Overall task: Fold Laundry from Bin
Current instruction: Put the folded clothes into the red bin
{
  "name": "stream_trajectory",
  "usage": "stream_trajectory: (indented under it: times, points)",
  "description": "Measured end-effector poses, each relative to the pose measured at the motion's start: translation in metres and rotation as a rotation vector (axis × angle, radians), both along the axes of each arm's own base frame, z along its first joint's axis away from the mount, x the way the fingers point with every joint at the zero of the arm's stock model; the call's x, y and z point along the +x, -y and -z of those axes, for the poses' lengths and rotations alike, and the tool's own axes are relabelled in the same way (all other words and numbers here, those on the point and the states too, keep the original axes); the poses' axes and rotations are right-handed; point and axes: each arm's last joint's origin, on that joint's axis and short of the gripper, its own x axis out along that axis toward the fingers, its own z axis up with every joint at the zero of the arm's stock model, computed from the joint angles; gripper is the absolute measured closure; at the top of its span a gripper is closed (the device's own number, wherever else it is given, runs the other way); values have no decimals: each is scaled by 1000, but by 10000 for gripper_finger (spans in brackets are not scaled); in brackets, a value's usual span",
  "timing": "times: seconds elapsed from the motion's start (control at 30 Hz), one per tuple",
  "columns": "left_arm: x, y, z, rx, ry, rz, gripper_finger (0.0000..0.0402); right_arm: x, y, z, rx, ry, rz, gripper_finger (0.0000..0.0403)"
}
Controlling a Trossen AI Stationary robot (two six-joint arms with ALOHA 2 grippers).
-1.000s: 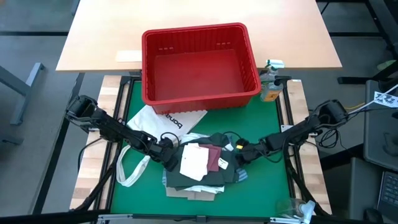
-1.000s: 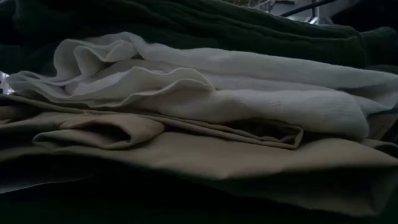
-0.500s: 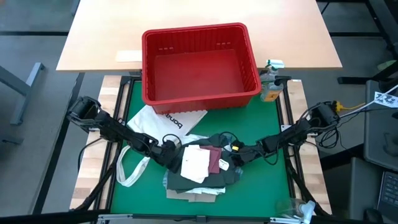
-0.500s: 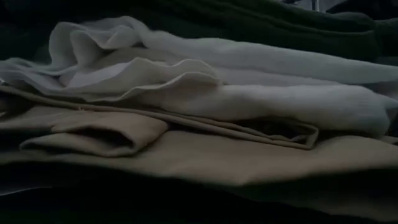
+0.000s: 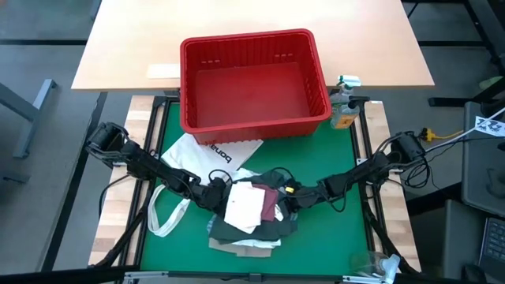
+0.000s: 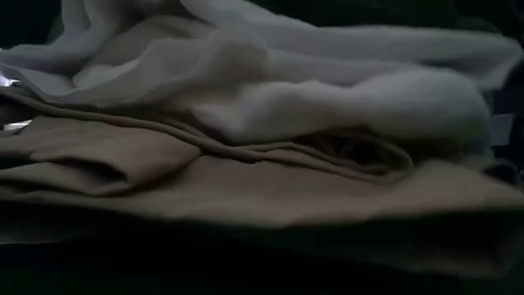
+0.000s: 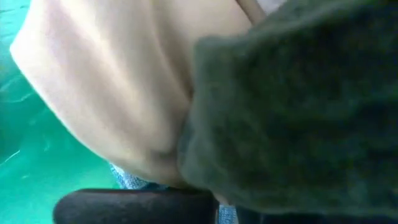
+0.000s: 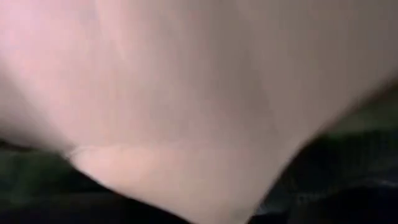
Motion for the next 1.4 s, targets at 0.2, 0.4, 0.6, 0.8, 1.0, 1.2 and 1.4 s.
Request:
stream_trajectory:
  times: [0.2, 0.4, 0.6, 0.8, 1.0, 1.2, 1.4]
  points:
    - [3, 1, -5, -11, 19, 5, 395, 7, -3, -12, 13, 50, -14, 253]
    - [5, 2, -15, -41, 44, 25, 398, 6, -2, -17, 18, 60, -16, 253]
    - [3, 0, -27, -65, 78, 32, 399, 2, -1, -30, 9, 94, -26, 253]
    - [1, -4, -45, -102, 146, 20, 400, 1, 6, -44, 31, 134, -23, 253]
    - [-2, -16, -62, -119, 207, -13, 401, 4, 18, -51, 56, 161, -11, 253]
    - [-4, -26, -72, -147, 238, -24, 401, 7, 31, -58, 84, 183, -8, 253]
    - [-3, -37, -78, -175, 261, -32, 401, 8, 46, -71, 115, 239, 0, 253]
